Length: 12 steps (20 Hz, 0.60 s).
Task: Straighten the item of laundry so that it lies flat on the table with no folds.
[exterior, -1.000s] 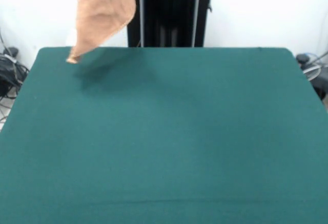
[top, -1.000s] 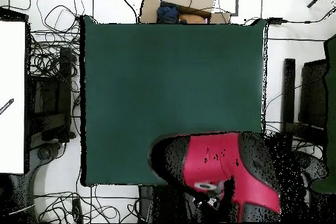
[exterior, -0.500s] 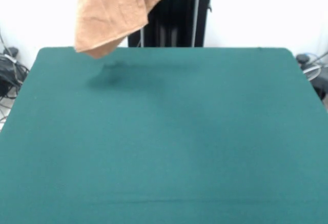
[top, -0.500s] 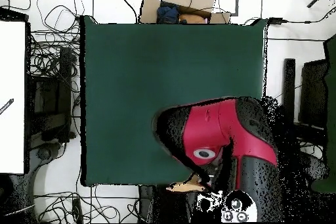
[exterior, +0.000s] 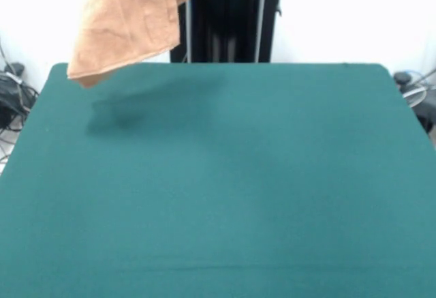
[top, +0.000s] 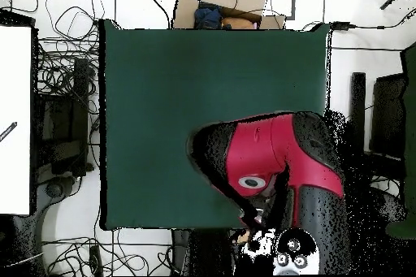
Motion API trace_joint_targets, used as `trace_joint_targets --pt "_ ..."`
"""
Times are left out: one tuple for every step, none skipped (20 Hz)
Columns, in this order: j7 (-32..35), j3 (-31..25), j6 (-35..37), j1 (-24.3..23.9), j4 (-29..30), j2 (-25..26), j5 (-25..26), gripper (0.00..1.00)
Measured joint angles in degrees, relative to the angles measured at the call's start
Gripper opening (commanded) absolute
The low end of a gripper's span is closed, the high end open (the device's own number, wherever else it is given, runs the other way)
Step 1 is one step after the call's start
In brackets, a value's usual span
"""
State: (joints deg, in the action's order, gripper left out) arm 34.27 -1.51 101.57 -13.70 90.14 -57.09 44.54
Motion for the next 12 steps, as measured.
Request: trace_joint_targets --pt "0.0 0.0 -0.2 0.1 -0.1 0.0 -0.7 0.0" --pt "0.0 0.0 -0.6 0.2 -0.1 0.0 -1.8 0.0" --pt "0.0 0.0 -1.5 0.3 -0.1 0.0 -3.2 0.0" --pt "0.2 0.0 -4.6 0.3 -0.1 0.0 -6.8 0.0" --pt "0.3 0.0 -6.1 0.3 -0.2 0.0 -8.3 0.0" --pt "0.3 0.0 -7.3 0.3 -0.2 0.0 -9.3 0.0" --pt "0.5 0.0 -9.0 0.4 -0.3 0.0 -10.6 0.0" --pt "1.0 0.0 -12.0 0.6 -0.6 0.0 -12.9 0.0" --pt "1.3 0.0 -13.2 0.7 -0.7 0.0 -13.9 0.0" --pt "2.4 0.1 -16.2 0.9 -0.9 0.0 -16.2 0.0" --pt "3.1 0.1 -17.8 1.1 -1.1 0.0 -17.4 0.0" --pt "4.1 0.2 -19.7 1.3 -1.2 0.0 -19.0 0.0"
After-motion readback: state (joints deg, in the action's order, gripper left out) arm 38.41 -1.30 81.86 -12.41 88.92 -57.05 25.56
